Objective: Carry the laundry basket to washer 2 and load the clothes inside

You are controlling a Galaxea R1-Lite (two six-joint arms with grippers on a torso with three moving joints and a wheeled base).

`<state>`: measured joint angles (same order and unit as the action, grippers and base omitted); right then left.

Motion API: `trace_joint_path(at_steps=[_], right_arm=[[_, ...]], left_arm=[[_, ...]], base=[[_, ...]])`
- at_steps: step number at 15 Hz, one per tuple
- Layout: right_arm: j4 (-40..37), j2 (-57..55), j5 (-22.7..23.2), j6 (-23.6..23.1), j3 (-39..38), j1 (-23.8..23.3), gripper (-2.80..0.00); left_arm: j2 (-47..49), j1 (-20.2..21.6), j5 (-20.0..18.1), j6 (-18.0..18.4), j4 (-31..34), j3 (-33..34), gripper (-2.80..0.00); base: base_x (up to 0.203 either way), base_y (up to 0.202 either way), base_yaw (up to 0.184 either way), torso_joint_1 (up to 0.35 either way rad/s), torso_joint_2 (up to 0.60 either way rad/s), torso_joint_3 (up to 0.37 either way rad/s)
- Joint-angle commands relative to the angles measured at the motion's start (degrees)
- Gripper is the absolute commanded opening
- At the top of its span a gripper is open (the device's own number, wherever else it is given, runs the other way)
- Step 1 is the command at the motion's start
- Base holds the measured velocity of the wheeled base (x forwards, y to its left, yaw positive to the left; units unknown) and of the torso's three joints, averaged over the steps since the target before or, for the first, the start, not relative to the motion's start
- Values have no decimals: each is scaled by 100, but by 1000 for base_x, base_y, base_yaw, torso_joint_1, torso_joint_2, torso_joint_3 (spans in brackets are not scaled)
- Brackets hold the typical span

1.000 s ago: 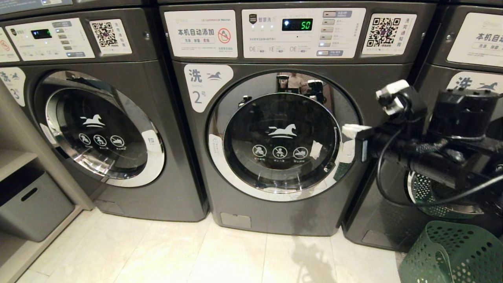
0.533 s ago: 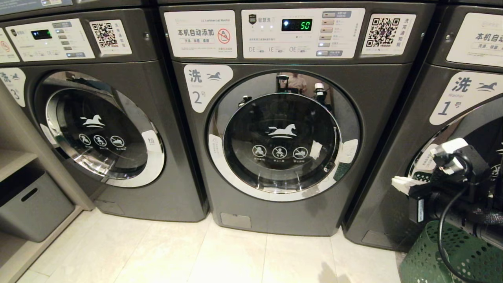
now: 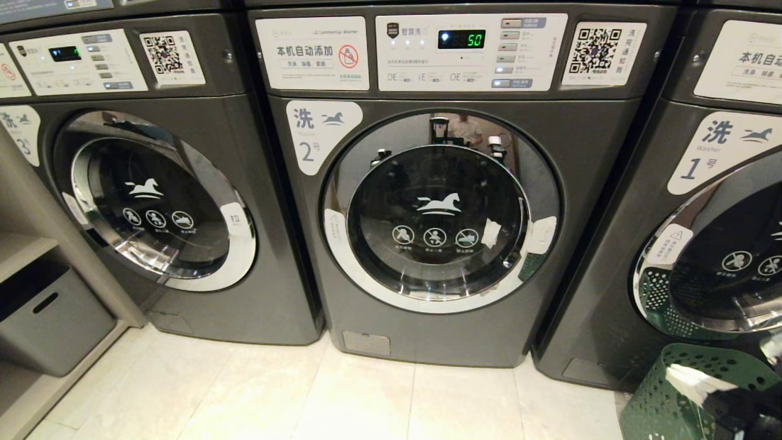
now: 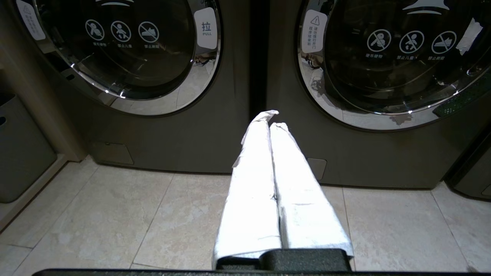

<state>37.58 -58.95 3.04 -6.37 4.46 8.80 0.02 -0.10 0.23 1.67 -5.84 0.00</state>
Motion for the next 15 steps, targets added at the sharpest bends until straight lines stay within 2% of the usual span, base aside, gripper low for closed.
trace_joint_path(at_steps=[1,5,7,8,10,11,15], right_arm=[[-605,1627,109,32,-299,-237,-280],[-2876,4110,490,-20,-253,-591,-280],[-3591,5188,569,-41,-164,-721,-280],[-3793,5593,535,-82,-143,-775,-280],[-3707,5902,-15,-411,-373,-852,-280],[-3486,5899,-21,-476,-427,-862,-280],[-3724,5904,4,-321,-446,-871,-280]], left_arm=[[0,1,3,0,-5,229,-280],[4,1,3,0,-5,229,-280],[-2,1,3,0,-5,229,-280],[0,1,3,0,-5,229,-280],[-2,1,3,0,-5,229,-280],[-2,1,3,0,-5,229,-280],[-2,1,3,0,-5,229,-280]], base=[[0,0,0,0,0,0],[0,0,0,0,0,0],[0,0,0,0,0,0],[0,0,0,0,0,0],[0,0,0,0,0,0],[0,0,0,0,0,0],[0,0,0,0,0,0]])
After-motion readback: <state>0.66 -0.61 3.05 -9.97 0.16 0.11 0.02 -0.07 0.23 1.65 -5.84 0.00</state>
